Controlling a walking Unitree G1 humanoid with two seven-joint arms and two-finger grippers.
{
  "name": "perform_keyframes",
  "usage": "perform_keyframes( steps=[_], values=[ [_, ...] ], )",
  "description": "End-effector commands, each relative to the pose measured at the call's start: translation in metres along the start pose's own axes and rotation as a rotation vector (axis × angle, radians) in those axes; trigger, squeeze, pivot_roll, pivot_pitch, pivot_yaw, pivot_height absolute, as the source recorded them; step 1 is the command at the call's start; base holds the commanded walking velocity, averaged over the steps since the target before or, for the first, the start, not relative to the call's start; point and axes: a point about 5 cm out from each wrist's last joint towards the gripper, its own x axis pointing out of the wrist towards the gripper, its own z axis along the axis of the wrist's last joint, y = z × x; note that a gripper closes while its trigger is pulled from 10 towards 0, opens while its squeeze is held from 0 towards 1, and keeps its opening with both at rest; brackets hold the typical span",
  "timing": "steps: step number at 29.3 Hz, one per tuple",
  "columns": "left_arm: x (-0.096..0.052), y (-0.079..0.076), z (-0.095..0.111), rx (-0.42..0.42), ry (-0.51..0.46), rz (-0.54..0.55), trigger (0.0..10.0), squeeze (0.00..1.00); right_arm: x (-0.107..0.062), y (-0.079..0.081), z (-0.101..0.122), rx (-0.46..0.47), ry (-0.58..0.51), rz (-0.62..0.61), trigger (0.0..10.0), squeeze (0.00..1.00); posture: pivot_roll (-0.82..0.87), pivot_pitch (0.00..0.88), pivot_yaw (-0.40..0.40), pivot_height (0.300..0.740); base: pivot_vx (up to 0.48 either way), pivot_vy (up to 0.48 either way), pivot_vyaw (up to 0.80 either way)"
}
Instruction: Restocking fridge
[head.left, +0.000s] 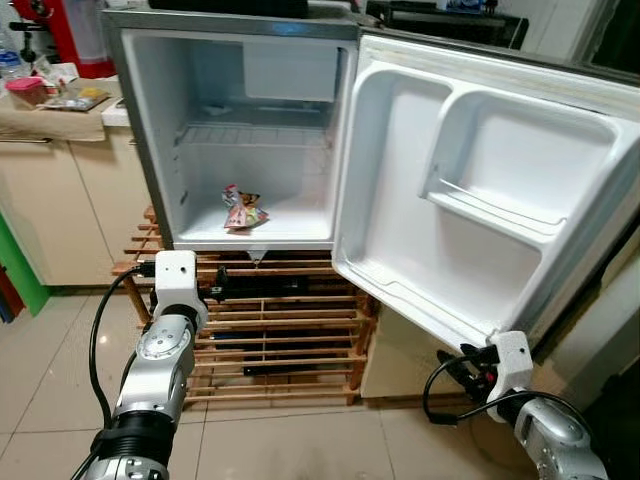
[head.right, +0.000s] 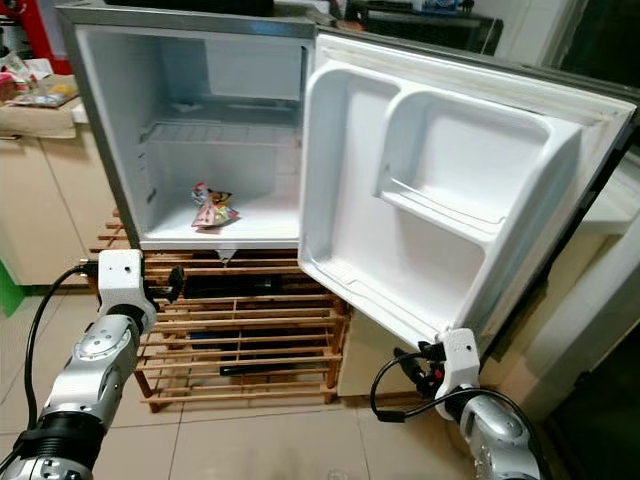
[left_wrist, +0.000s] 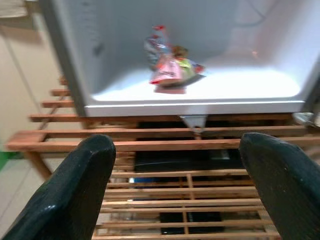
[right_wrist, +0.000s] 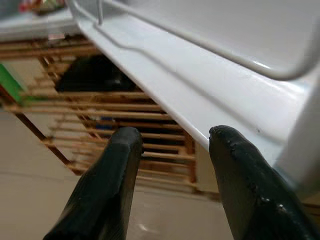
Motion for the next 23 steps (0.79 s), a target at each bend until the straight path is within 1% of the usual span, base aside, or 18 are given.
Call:
perform_keyframes(
  steps=[1, 4, 7, 9, 10, 11, 12, 13, 14, 16, 17, 19, 20, 21, 22, 23],
  values=[
    [-0.003, -0.004, -0.004, 0.001, -0.003, -0.027, 10.0, 0.00, -0.012, 0.003, -0.035, 0.181, 0.123, 0.015, 10.0, 0.00, -0.14, 0.000, 0.033, 0.740, 0.000, 0.000, 0.00],
    [-0.006, -0.003, -0.009, -0.018, 0.003, -0.030, 10.0, 0.00, -0.016, 0.002, -0.040, 0.240, 0.108, 0.049, 10.0, 0.00, -0.14, 0.000, 0.033, 0.740, 0.000, 0.000, 0.00],
    [-0.009, -0.001, -0.016, -0.028, 0.009, -0.024, 10.0, 0.00, -0.025, 0.001, -0.051, 0.244, 0.132, 0.078, 10.0, 0.00, -0.15, 0.000, 0.032, 0.740, 0.000, 0.000, 0.00],
    [-0.011, 0.000, -0.019, -0.015, 0.013, -0.022, 10.0, 0.00, -0.034, 0.001, -0.063, 0.218, 0.185, 0.096, 10.0, 0.00, -0.14, 0.000, 0.031, 0.740, 0.000, 0.000, 0.00],
    [-0.012, -0.001, -0.019, -0.019, 0.006, -0.025, 10.0, 0.00, -0.037, 0.000, -0.066, 0.194, 0.188, 0.086, 10.0, 0.00, -0.14, 0.000, 0.031, 0.740, 0.000, 0.000, 0.00],
    [-0.013, -0.001, -0.019, -0.023, 0.000, -0.027, 10.0, 0.00, -0.039, 0.000, -0.067, 0.179, 0.187, 0.079, 10.0, 0.00, -0.14, 0.000, 0.031, 0.740, 0.000, 0.000, 0.00],
    [-0.014, -0.002, -0.019, -0.024, -0.004, -0.034, 10.0, 0.00, -0.039, -0.002, -0.066, 0.126, 0.181, 0.060, 10.0, 0.00, -0.15, 0.000, 0.030, 0.740, 0.000, 0.000, 0.00],
    [-0.014, -0.002, -0.019, -0.024, -0.004, -0.034, 10.0, 0.00, -0.039, -0.002, -0.066, 0.126, 0.181, 0.060, 10.0, 0.00, -0.15, 0.000, 0.030, 0.740, 0.000, 0.000, 0.00],
    [-0.014, -0.003, -0.022, -0.016, 0.005, -0.037, 10.0, 0.00, -0.040, -0.003, -0.067, 0.098, 0.207, 0.049, 10.0, 0.00, -0.15, 0.000, 0.030, 0.740, 0.000, 0.000, 0.00],
    [-0.015, -0.003, -0.026, -0.012, 0.022, -0.036, 10.0, 0.00, -0.043, -0.009, -0.072, 0.043, 0.283, -0.014, 10.0, 0.00, -0.15, 0.000, 0.028, 0.740, 0.000, 0.000, 0.00],
    [-0.014, -0.003, -0.031, 0.003, 0.052, -0.035, 10.0, 0.00, -0.047, -0.016, -0.075, 0.041, 0.320, -0.090, 10.0, 0.00, -0.15, 0.000, 0.026, 0.740, 0.000, 0.000, 0.00],
    [-0.014, -0.001, -0.047, 0.063, 0.173, -0.037, 10.0, 0.00, -0.058, -0.029, -0.081, 0.002, 0.424, -0.256, 10.0, 0.00, -0.15, 0.000, 0.026, 0.740, 0.000, 0.000, 0.00],
    [-0.015, 0.001, -0.058, 0.100, 0.252, -0.037, 10.0, 0.00, -0.062, -0.036, -0.082, -0.046, 0.460, -0.336, 10.0, 0.00, -0.15, 0.000, 0.025, 0.740, 0.000, 0.000, 0.00],
    [-0.016, 0.005, -0.067, 0.093, 0.312, -0.016, 10.0, 0.00, -0.066, -0.043, -0.080, -0.078, 0.476, -0.401, 10.0, 0.00, -0.15, 0.000, 0.025, 0.740, 0.000, 0.000, 0.00],
    [-0.017, 0.012, -0.074, 0.055, 0.363, 0.019, 10.0, 0.00, -0.071, -0.050, -0.078, -0.114, 0.493, -0.478, 10.0, 0.00, -0.15, 0.000, 0.030, 0.740, 0.000, 0.000, 0.00],
    [-0.020, 0.022, -0.086, -0.003, 0.440, 0.069, 10.0, 0.00, -0.075, -0.064, -0.067, -0.148, 0.487, -0.593, 10.0, 0.00, -0.15, 0.000, 0.031, 0.740, 0.000, 0.000, 0.00]
  ],
)
